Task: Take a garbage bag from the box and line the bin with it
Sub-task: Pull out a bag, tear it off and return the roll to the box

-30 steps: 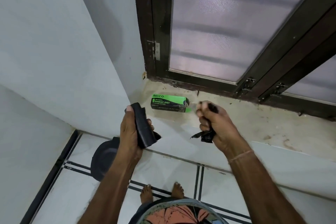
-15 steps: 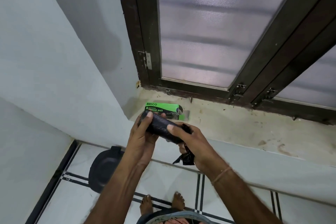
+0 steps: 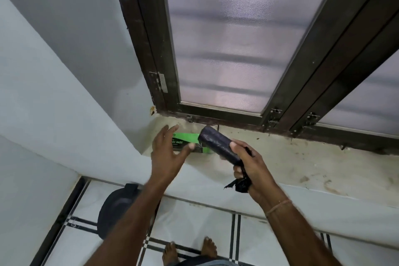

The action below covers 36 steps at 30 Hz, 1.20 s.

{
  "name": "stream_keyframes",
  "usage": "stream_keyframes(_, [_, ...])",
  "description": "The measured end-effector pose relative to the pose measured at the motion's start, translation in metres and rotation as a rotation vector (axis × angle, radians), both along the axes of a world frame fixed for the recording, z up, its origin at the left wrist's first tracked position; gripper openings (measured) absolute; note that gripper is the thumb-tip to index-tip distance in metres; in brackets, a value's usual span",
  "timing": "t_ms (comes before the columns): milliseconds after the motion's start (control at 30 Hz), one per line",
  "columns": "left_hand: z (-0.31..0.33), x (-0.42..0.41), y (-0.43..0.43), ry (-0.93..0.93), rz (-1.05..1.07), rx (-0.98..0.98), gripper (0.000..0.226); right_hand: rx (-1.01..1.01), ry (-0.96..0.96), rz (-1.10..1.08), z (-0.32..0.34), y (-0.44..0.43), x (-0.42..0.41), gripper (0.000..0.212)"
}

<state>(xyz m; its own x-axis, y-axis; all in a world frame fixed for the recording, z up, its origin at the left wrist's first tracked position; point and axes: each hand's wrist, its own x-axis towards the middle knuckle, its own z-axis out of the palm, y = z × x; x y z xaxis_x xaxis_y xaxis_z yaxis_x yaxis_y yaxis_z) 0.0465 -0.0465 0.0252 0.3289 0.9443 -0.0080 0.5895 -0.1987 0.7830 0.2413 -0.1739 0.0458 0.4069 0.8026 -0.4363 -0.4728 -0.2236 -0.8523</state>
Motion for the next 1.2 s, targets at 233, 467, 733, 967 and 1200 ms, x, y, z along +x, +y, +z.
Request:
stream_keyframes(233, [-0.035, 0.016, 0.040, 0.552, -0.271, 0.174, 0.074, -0.058, -0.188, 0.005, -0.016, 0.008, 0.018, 0.017])
stream_keyframes(467, [-0.023, 0.012, 0.053, 0.344, -0.298, 0.137, 0.060, -0.055, -0.395, 0.248, -0.014, -0.001, 0.032, 0.019])
stream_keyframes(733, [-0.008, 0.001, 0.060, 0.387, -0.420, 0.264, 0.065, -0.051, -0.416, 0.309, -0.003, 0.018, 0.045, 0.017])
stream_keyframes(967, [-0.003, -0.010, 0.047, 0.342, -0.335, 0.317, 0.061, -0.181, -0.063, 0.176, -0.004, 0.028, 0.034, 0.019])
stream_keyframes(1200, [-0.006, -0.023, 0.035, 0.249, -0.353, 0.255, 0.056, -0.050, -0.288, 0.292, 0.000, 0.022, 0.023, 0.018])
